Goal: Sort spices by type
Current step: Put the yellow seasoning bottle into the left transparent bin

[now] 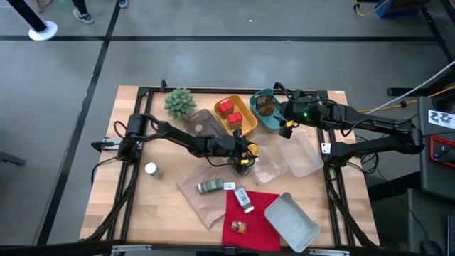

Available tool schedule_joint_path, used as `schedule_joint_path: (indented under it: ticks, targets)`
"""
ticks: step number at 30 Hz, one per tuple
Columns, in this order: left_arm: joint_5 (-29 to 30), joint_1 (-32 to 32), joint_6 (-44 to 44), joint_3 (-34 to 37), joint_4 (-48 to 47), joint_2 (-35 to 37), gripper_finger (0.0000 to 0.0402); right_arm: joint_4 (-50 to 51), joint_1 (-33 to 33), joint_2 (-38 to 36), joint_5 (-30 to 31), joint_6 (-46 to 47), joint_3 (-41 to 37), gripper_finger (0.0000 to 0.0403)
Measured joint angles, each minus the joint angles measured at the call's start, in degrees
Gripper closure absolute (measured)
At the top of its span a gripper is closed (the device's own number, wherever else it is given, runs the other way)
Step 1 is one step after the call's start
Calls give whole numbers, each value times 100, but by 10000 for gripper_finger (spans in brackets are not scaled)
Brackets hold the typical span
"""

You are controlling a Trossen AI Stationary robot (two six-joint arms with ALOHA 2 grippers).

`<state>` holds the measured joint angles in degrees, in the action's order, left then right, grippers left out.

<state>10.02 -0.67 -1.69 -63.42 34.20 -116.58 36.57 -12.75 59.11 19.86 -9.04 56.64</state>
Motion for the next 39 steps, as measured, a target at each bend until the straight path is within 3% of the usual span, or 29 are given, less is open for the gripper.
schedule_joint_path:
  ticks: [13,26,39]
  targets:
    - [-2,28,-146,0,-68,-69,181,1,0,0,0,0,0,162]
    - [3,28,-129,0,-25,-69,131,1,0,0,-2,0,-2,162]
    - [1,28,-149,0,240,221,134,105,0,1,-8,0,-2,162]
